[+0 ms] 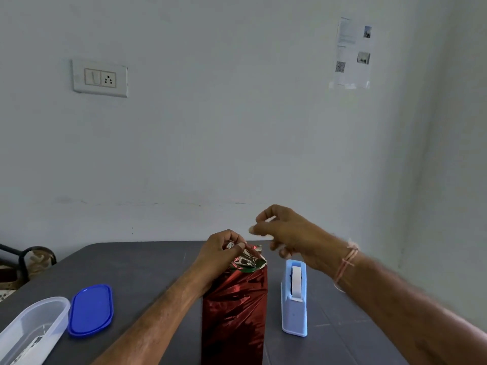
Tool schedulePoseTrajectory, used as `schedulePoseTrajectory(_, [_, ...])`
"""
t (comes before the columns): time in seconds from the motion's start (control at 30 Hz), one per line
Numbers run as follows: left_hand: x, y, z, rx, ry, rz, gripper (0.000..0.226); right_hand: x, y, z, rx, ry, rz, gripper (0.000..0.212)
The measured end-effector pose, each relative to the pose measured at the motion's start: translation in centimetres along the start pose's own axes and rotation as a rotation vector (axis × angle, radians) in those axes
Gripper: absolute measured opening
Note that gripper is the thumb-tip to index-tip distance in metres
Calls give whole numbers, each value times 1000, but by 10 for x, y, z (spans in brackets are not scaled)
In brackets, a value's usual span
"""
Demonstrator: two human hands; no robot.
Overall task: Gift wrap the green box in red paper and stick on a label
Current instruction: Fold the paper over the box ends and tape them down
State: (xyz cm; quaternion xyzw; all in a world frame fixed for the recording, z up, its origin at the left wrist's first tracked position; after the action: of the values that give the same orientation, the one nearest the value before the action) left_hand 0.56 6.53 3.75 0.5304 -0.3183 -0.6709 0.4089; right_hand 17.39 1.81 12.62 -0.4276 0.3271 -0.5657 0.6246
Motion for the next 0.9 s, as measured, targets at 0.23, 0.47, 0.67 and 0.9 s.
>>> schedulePoseTrajectory(0.23, [2, 1, 2, -18, -4, -21, 4, 2, 3, -18, -2, -63, 11, 41])
schedulePoseTrajectory(0.47, [4, 2, 1, -27, -11, 10, 3, 14, 4, -10, 218, 60, 85, 46])
schedulePoseTrajectory(0.67, [1, 0, 2, -64, 10, 18, 5, 11, 9, -17, -63, 24, 146, 43])
schedulePoseTrajectory(0.9, [2, 0, 1, -56, 19, 33, 4, 23, 4, 7, 254, 31, 530, 31])
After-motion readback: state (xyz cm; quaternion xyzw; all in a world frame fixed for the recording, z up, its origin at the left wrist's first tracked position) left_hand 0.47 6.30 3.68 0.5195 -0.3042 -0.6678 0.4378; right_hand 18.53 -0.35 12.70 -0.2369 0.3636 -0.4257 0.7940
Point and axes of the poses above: each hand's wrist, its own x-axis away from the middle knuckle, its own z-axis out of the back of the hand, y = z × x, the point moved 4 cm from there along -x, towards the middle knuckle, and after that the axes turned 9 degrees about -z, right-handed, at the moved point
